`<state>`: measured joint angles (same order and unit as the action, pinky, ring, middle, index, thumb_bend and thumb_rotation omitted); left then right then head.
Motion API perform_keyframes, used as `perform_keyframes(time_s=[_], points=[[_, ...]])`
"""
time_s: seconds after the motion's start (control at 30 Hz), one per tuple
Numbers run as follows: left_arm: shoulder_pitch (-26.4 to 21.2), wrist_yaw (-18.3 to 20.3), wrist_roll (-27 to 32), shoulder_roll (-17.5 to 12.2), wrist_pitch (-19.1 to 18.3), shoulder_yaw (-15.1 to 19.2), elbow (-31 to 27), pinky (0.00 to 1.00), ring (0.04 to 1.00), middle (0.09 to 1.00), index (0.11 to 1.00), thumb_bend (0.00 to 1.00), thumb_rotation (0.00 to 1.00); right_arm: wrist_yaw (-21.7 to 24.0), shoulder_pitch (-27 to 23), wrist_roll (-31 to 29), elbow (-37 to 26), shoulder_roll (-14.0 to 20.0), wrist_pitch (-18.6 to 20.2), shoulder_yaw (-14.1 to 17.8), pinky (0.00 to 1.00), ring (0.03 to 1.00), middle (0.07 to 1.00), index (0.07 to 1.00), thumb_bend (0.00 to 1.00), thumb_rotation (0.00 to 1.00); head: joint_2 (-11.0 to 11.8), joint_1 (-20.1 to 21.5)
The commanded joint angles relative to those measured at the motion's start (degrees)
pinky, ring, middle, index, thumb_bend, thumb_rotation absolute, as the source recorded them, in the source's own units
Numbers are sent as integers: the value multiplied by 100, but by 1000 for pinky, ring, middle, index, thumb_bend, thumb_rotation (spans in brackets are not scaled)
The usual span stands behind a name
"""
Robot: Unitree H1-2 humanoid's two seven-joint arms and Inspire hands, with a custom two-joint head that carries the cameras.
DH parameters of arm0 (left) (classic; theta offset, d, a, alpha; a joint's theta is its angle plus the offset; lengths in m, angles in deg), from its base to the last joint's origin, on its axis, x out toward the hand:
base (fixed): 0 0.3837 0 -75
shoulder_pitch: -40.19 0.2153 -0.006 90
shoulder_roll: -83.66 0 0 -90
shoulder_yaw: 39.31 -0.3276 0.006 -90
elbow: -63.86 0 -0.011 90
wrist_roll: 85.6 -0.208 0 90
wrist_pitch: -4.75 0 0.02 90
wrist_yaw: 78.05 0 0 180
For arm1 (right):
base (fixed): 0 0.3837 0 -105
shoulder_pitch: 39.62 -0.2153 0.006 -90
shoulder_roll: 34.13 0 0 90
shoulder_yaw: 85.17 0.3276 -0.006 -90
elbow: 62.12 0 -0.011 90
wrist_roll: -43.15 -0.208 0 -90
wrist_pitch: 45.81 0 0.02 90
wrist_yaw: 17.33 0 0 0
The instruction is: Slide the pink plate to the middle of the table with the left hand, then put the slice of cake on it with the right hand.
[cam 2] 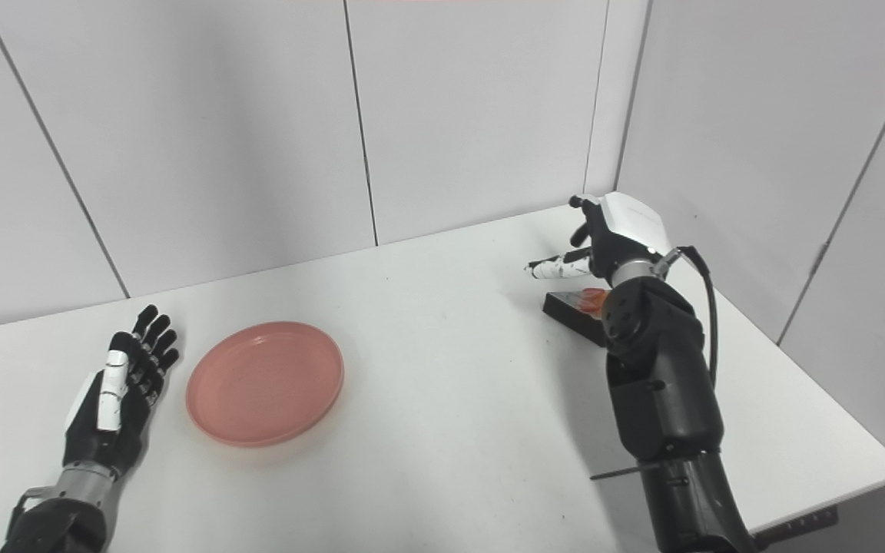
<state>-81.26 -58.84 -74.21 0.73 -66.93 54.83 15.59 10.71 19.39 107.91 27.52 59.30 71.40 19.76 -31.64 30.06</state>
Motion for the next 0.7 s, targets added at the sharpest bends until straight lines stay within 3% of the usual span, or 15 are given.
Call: perform_keyframes(time_s=[0.0, 0.03, 0.1, 0.2, 0.37, 0.4, 0.5, 0.67], points=[[163, 88, 66, -79, 172, 32, 188, 1000, 1000, 1000, 1000, 661, 1000, 79, -325, 279, -84, 133, -29, 51, 462, 641, 726, 881, 925, 382, -4, -8], [166, 73, 63, -70, 182, 41, 182, 1000, 1000, 1000, 1000, 653, 1000, 100, -332, 347, -44, 133, -29, 73, 541, 722, 786, 884, 924, 373, -4, -8], [182, 61, 61, -60, 135, 46, 135, 1000, 1000, 1000, 1000, 647, 1000, 86, -332, 456, 45, 154, -30, 76, 573, 776, 829, 889, 935, 372, -4, -8], [166, 33, -11, -64, 155, 23, 174, 1000, 1000, 1000, 1000, 662, 1000, 48, -312, 507, 127, 176, -30, 90, 582, 781, 848, 896, 934, 364, 10, -11], [160, 52, 0, -59, 99, 17, 160, 1000, 1000, 1000, 1000, 669, 1000, 13, -283, 574, 238, 319, -29, 0, 743, 886, 918, 907, 936, 393, -15, -18], [166, 66, 34, -46, 63, 28, 133, 1000, 1000, 1000, 1000, 667, 1000, 14, -279, 575, 260, 341, -30, 2, 827, 918, 932, 913, 933, 398, -27, -17], [193, 32, 0, -34, -20, 3, 20, 1000, 1000, 1000, 1000, 677, 1000, -30, -247, 575, 367, 443, -29, -58, 958, 933, 933, 916, 942, 412, -30, -14], [223, -4, -58, -14, -12, -31, -71, 1000, 1000, 1000, 1000, 661, 1000, -193, -204, 429, 545, 562, -30, -189, 997, 941, 928, 903, 975, 432, -38, -69]])
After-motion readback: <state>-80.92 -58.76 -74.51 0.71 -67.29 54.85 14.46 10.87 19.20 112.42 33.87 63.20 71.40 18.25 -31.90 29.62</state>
